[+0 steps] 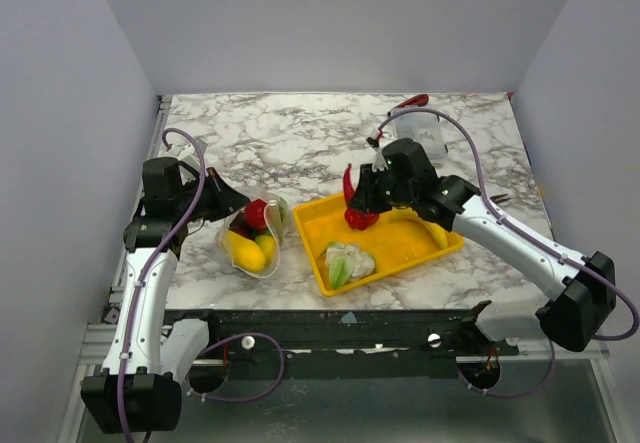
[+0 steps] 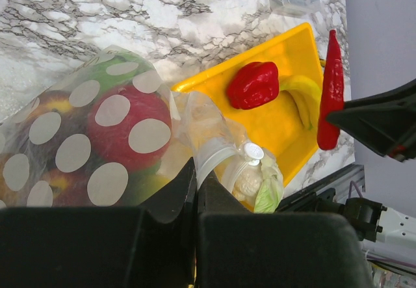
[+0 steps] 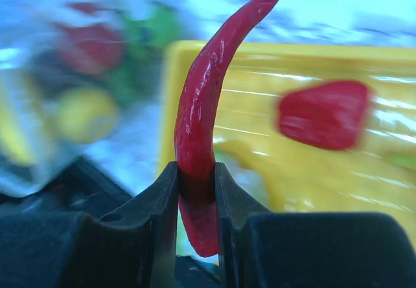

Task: Place the food in the zip-top bag and seal the zipper
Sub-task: Pick up the fake vegetable from the bin, then place the fake vegetable in the zipper food storage bag.

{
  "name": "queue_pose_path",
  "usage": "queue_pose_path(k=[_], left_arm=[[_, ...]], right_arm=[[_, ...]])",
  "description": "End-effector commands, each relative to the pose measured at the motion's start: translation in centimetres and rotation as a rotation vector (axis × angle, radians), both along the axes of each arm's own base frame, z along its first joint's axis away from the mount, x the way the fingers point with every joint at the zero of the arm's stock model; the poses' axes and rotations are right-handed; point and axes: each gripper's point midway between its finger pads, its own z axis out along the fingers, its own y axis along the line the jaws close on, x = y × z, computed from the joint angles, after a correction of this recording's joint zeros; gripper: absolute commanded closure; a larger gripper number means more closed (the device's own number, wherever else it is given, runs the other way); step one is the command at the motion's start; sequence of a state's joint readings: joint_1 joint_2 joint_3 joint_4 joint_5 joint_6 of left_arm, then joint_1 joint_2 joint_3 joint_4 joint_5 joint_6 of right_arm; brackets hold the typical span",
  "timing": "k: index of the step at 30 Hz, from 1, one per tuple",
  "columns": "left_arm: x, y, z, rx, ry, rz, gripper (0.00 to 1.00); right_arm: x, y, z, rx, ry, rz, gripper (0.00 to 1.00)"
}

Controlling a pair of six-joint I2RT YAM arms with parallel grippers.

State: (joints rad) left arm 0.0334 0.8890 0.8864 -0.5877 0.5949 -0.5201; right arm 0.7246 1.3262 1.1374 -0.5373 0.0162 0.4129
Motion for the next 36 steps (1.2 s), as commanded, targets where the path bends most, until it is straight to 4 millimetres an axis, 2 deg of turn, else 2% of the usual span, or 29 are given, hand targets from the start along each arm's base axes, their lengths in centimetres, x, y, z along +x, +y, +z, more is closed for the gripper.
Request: queue_pose_path(k=[1, 4, 9, 12, 16, 22, 26, 30, 32, 36], left_arm=[[0.3, 0.1, 1.6, 0.005, -0.064, 0.003, 1.00], [0.2, 0.3, 1.5, 0.015, -0.066, 0.015, 1.00], [0.1, 0.6, 1.6, 0.028, -0.072, 0.030, 1.00], [0.2, 0.6, 1.6, 0.026, -0.072, 0.033, 1.00], [0.3, 0.6, 1.8, 0.024, -0.076, 0.034, 1.00], [0.1, 0.7, 1.7, 0.029, -0.078, 0.037, 1.00], [-0.1, 0.7, 1.7, 0.028, -0.078, 0.036, 1.00], [-0.1, 0.6, 1.7, 0.020, -0.077, 0.036, 1.00], [-0.1, 0.5, 1.8, 0.015, -0.081, 0.033, 1.00], [-0.3, 0.5, 1.9, 0.013, -0.081, 0.034, 1.00]], right_arm=[[-7.2, 9.8, 5.5, 0.494, 0.234, 0.474, 1.00], [-11.0, 12.9, 9.0, 0.694, 0.299, 0.631, 1.00], [-14.0, 14.1, 12.6, 0.907, 0.376, 0.738, 1.00], [-15.5, 14.6, 13.1, 0.962, 0.450, 0.782, 1.00], [-17.2, 15.6, 12.4, 0.967, 0.540, 0.817, 1.00], [-14.8, 17.5, 7.5, 0.827, 0.644, 0.598, 1.00], [-12.9, 18.6, 5.7, 0.788, 0.637, 0.479, 1.00], [-10.1, 20.7, 5.2, 0.812, 0.628, 0.364, 0.99], [-8.1, 21.9, 4.7, 0.808, 0.581, 0.292, 0.99], [-4.7, 23.9, 2.0, 0.756, 0.541, 0.145, 0.88]])
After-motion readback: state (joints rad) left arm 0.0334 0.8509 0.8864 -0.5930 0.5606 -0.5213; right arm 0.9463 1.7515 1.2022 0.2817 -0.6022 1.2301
